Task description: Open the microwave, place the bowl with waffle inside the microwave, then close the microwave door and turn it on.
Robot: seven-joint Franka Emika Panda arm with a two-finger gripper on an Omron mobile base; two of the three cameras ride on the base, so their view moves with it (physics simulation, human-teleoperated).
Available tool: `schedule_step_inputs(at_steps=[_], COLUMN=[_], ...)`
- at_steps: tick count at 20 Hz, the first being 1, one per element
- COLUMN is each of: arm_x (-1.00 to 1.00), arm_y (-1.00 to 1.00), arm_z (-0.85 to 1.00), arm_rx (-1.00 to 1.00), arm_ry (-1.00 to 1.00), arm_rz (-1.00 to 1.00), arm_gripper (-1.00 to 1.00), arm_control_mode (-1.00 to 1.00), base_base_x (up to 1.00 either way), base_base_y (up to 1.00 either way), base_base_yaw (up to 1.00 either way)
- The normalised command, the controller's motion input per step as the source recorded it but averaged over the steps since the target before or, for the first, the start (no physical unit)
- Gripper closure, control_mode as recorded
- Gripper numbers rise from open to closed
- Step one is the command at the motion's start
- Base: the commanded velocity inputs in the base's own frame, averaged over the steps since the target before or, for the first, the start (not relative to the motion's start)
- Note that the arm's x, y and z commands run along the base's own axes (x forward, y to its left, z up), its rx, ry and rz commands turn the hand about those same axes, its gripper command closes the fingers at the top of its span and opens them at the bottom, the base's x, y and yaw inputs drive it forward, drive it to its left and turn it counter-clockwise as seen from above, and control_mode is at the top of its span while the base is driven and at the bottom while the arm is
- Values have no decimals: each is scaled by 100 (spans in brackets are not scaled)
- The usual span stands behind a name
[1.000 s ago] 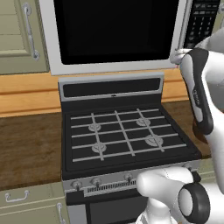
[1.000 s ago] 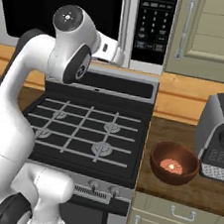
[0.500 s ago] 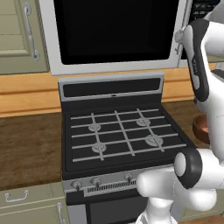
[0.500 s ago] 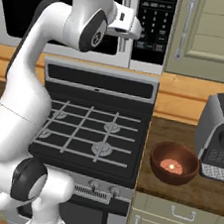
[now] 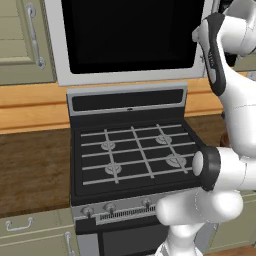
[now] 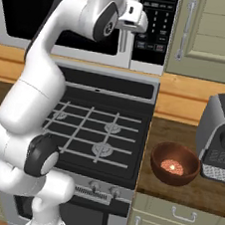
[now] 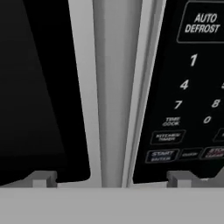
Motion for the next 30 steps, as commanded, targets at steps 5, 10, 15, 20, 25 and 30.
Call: schedule_step_inputs(at_steps=[5, 10, 15, 20, 25, 30], arm_x=[56, 16, 19, 16, 3, -38], arm_y=[-16, 0, 0, 0, 0, 0], arm_z=[-1, -13, -22, -25, -5, 0], arm_rx=[0, 0, 0, 0, 0, 1], arm_ry=[-1, -19, -28, -25, -4, -6], arm_rz=[1, 0, 0, 0, -3, -9], arm_gripper=[-100, -100, -100, -100, 100, 100], arm_control_mode=[-100, -100, -100, -100, -100, -100], base_base_x=[0, 0, 0, 0, 0, 0], base_base_y=[0, 0, 0, 0, 0, 0], base_base_yaw=[0, 0, 0, 0, 0, 0])
